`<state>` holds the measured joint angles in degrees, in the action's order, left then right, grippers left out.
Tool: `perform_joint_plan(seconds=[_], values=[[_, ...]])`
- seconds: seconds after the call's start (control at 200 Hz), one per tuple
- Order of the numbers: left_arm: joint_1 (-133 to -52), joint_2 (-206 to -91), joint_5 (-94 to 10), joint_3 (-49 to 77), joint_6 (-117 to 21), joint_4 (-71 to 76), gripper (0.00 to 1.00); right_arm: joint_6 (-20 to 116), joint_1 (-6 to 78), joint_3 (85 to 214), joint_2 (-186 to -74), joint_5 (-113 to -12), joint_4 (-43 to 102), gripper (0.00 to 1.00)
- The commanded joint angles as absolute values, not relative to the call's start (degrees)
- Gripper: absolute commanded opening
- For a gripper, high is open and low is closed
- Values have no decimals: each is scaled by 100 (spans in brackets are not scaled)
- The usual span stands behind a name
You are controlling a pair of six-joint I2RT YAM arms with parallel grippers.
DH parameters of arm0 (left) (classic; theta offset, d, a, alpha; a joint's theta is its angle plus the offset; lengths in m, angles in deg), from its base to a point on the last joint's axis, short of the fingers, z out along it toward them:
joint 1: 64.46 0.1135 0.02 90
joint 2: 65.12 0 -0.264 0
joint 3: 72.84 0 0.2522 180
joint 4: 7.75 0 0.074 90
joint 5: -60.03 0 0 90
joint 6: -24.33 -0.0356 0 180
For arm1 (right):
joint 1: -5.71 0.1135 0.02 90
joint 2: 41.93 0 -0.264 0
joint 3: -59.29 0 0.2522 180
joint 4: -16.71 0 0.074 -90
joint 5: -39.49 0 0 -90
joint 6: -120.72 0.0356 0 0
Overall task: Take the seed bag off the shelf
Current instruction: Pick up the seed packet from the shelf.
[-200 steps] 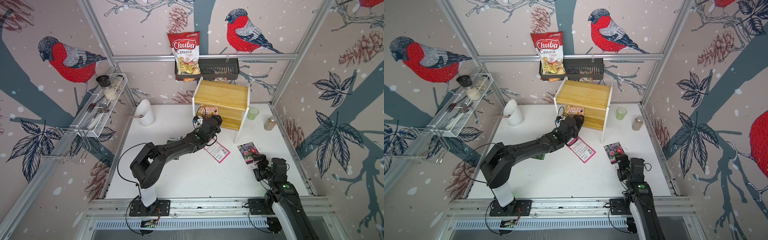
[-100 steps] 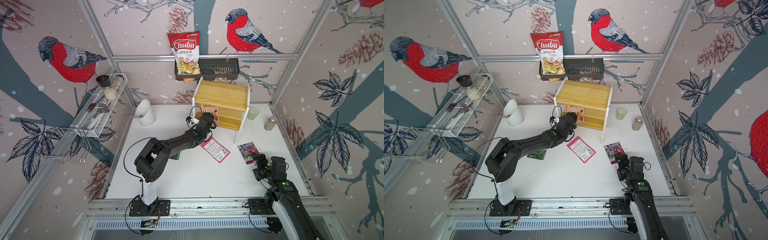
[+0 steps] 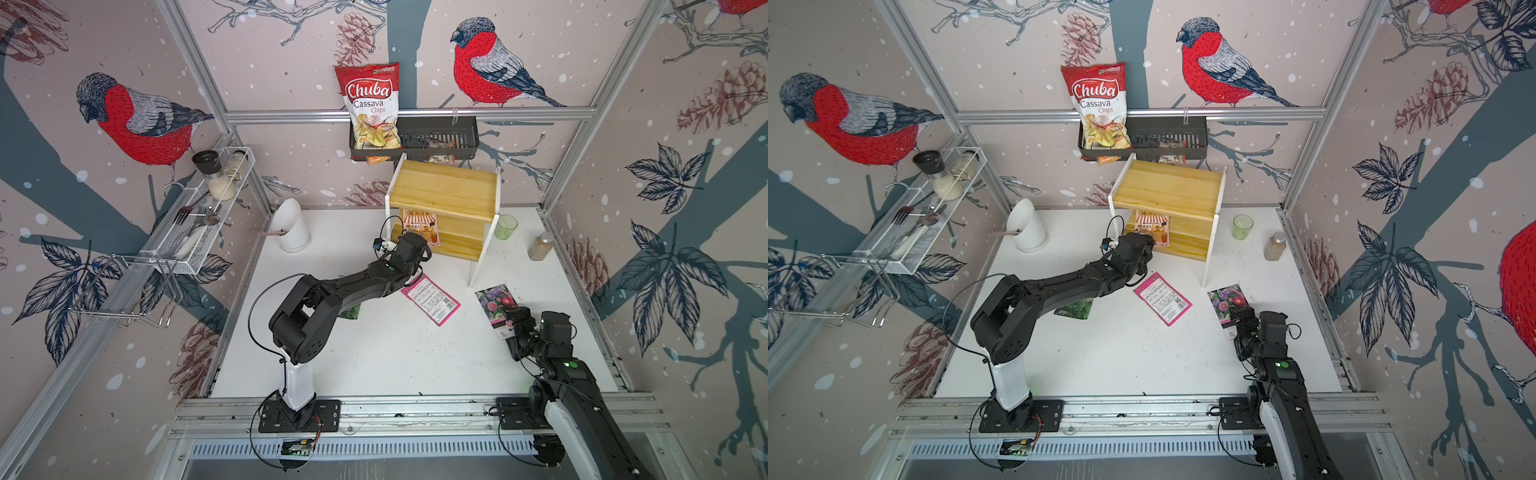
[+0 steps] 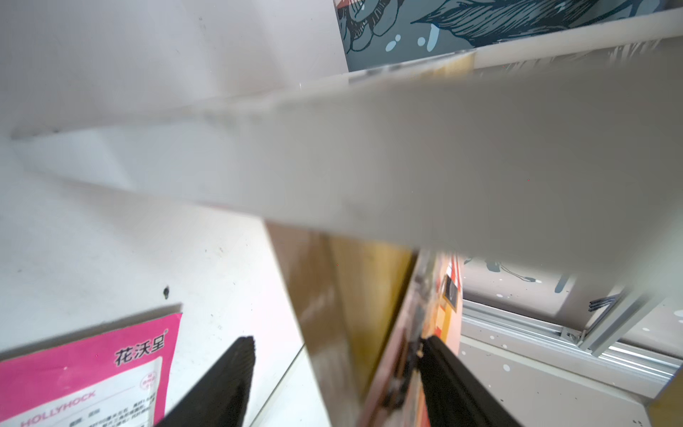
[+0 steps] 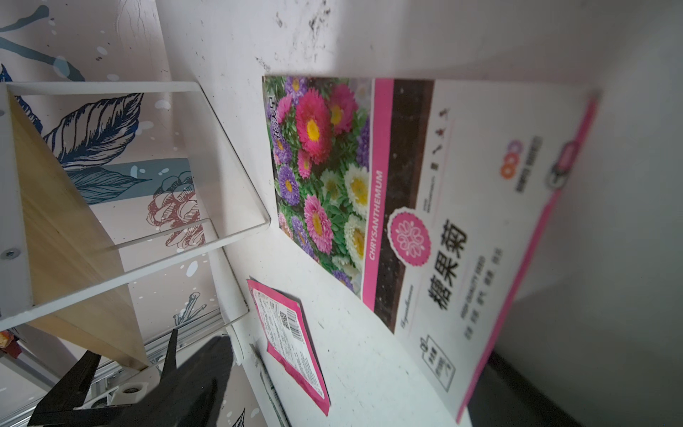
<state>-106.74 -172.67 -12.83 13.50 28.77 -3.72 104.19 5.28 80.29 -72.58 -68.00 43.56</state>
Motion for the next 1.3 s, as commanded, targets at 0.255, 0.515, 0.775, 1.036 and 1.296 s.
perform_joint_plan(seconds=[0.255, 0.515, 0.775, 1.036, 1.296], values=[[-10664, -17019, -1847, 1342, 2382, -72, 53, 10532, 518, 7930, -6971, -6693, 4522, 100], [-10638, -16681, -2028, 807, 2346, -286, 49, 10567, 510, 7937, -6854, -6670, 4595, 100], [-10481, -16595, -2028, 857, 2066, -329, 41, 10604, 510, 7977, -6827, -6661, 4594, 100], [-10462, -16503, -2271, 1021, 1824, -215, 36, 10664, 511, 7964, -6671, -6633, 4725, 100], [-10462, -16120, -2285, 453, 1871, -269, 26, 10723, 512, 7929, -6627, -6618, 4709, 100]])
